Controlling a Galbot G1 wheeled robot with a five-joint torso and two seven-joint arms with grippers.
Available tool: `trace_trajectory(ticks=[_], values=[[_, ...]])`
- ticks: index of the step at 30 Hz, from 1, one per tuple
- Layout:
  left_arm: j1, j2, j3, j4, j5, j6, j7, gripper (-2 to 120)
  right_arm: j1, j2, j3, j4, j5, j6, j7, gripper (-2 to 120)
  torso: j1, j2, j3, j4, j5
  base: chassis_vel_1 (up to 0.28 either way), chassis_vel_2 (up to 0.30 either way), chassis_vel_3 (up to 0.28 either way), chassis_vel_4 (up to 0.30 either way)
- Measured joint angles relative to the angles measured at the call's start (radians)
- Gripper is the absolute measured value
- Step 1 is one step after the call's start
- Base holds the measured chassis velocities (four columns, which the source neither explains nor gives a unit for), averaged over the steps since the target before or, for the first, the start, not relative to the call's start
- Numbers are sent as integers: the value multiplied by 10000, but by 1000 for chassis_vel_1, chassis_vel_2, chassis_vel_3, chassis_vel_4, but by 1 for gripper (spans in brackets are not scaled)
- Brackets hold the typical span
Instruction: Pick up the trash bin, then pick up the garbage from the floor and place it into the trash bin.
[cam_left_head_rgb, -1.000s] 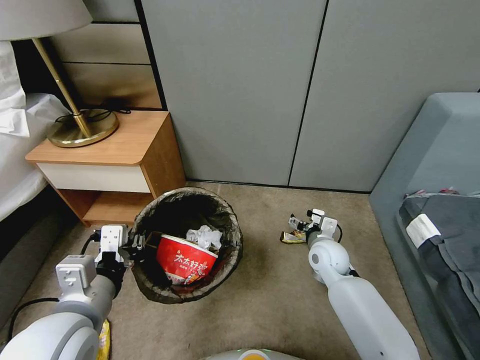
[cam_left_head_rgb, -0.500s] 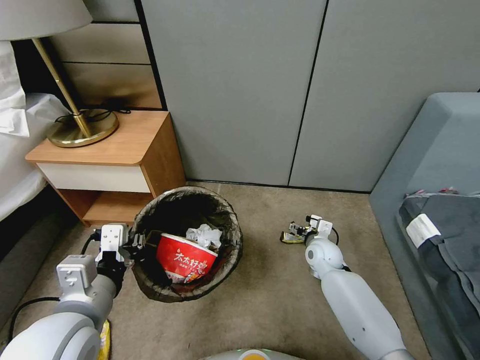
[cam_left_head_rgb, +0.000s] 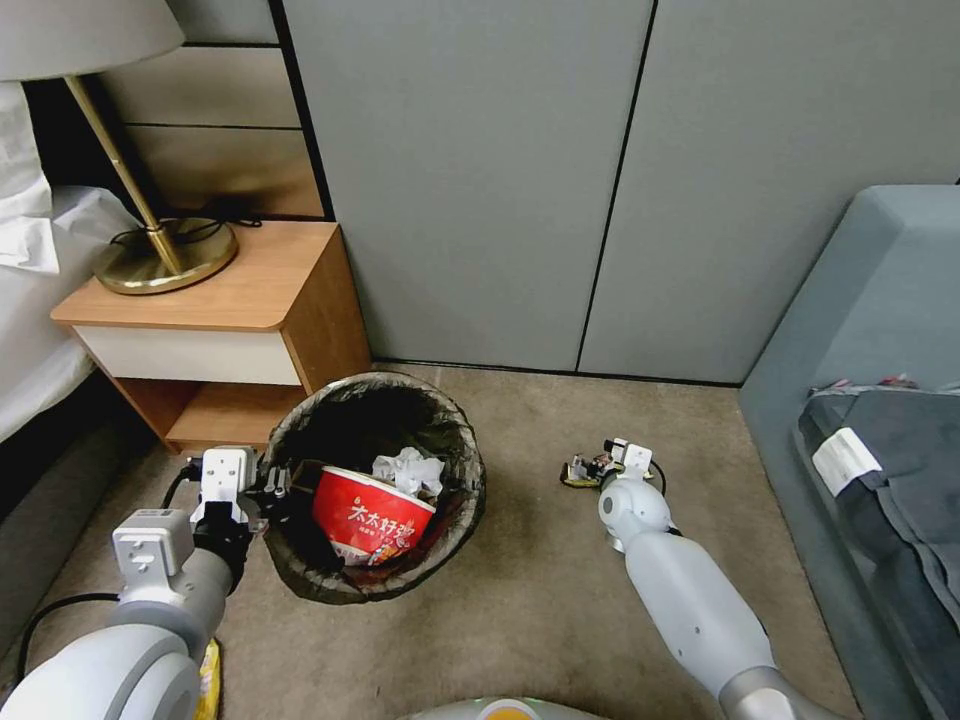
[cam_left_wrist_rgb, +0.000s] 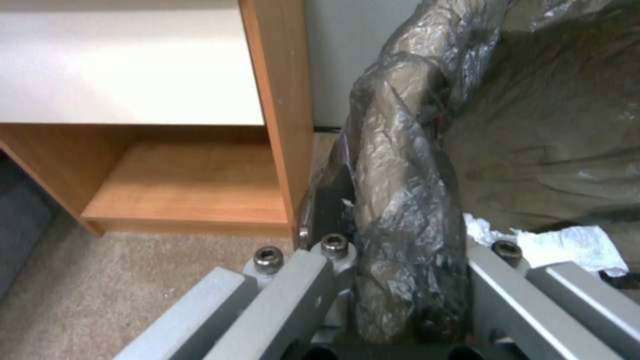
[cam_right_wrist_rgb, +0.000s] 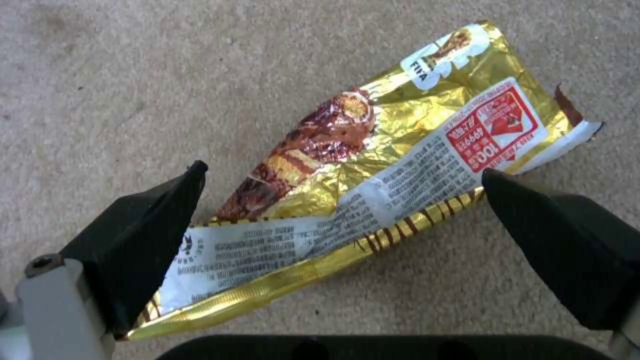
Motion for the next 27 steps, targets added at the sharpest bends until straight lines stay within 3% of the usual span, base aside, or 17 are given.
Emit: trace_trajectory(ticks=[27], values=[[-140, 133, 46, 0, -6, -74, 43, 1, 188, 204, 164, -629, 567, 257, 216, 100, -1, 0, 0, 0, 0, 0, 0, 0, 0]])
